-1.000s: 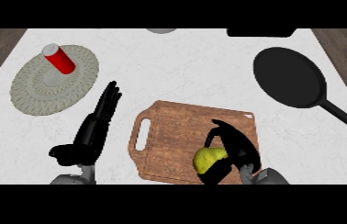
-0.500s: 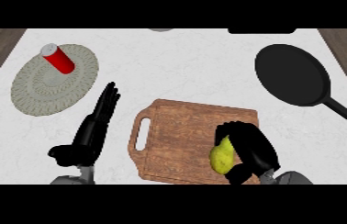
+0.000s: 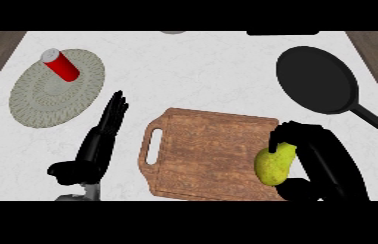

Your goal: Pick the pear from the cutting board and place it in the pan

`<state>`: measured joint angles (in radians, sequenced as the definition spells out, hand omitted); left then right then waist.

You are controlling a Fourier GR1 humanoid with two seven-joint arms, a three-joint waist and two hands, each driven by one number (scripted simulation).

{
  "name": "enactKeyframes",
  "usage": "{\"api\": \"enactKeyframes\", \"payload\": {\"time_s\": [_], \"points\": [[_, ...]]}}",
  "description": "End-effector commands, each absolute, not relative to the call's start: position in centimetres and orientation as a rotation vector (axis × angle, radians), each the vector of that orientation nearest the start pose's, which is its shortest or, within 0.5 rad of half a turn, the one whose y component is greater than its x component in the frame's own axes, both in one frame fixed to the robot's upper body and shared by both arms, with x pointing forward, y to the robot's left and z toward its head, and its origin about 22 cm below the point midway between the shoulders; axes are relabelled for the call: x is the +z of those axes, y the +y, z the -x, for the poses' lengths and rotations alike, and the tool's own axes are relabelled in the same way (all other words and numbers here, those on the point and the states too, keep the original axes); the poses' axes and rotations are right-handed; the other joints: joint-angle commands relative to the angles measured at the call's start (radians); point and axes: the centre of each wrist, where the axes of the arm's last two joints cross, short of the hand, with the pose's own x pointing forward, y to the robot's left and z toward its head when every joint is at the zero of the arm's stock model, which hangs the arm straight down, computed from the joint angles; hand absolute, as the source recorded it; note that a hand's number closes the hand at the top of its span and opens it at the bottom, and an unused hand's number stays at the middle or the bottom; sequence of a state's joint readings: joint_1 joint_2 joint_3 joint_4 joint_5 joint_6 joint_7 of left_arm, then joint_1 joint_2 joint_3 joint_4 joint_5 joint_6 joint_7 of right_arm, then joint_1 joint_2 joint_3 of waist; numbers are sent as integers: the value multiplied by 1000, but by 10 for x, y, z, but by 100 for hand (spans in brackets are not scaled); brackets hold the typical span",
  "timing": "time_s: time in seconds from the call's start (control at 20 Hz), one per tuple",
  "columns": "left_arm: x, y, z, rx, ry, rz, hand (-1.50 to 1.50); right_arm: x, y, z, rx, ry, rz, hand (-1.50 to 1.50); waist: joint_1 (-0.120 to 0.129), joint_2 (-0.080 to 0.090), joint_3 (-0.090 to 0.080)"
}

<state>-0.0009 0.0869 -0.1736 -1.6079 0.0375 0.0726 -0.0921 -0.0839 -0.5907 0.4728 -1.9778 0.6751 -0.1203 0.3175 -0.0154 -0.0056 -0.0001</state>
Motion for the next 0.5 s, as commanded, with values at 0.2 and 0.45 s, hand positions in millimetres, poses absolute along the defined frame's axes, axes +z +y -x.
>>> {"api": "enactKeyframes", "payload": {"time_s": [0.2,0.45], "points": [[27,211,-250,-132,-1711,57,0,133,-264,-227,722,-1721,782,150,12,6,1],[7,211,-251,-128,-1701,78,0,121,-288,-260,581,-1692,761,150,18,8,1]]}}
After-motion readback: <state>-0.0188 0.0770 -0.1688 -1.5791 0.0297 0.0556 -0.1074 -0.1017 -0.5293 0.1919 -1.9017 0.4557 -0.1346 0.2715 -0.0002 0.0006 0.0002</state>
